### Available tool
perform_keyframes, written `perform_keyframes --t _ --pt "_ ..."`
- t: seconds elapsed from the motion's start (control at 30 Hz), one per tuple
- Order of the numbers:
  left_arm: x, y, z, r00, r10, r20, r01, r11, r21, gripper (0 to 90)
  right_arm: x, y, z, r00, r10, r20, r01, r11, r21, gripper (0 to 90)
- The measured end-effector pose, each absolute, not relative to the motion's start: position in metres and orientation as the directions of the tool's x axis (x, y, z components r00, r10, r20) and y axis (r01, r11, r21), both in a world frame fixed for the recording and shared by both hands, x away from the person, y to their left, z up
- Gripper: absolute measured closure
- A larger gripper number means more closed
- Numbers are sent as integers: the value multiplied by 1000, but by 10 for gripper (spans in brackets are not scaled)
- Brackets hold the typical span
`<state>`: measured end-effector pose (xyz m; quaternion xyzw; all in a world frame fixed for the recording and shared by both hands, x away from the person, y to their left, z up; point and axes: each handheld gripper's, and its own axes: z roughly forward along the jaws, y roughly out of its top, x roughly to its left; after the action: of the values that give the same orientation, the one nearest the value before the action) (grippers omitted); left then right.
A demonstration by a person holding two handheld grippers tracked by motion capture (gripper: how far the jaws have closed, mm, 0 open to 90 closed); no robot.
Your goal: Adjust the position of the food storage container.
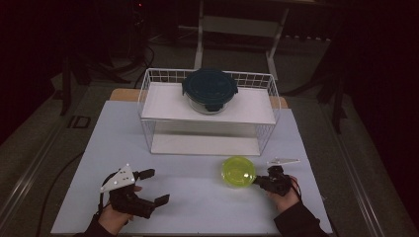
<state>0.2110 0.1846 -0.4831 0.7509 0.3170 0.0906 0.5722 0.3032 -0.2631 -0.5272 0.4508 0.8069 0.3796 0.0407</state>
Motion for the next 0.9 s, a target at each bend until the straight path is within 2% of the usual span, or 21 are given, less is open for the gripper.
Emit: perform_keyframes --t 0.9 --pt "210 184 -483 787 576 -220 366 -149 919 0 316 -206 -533 -655 698 289 674 368 640 900"
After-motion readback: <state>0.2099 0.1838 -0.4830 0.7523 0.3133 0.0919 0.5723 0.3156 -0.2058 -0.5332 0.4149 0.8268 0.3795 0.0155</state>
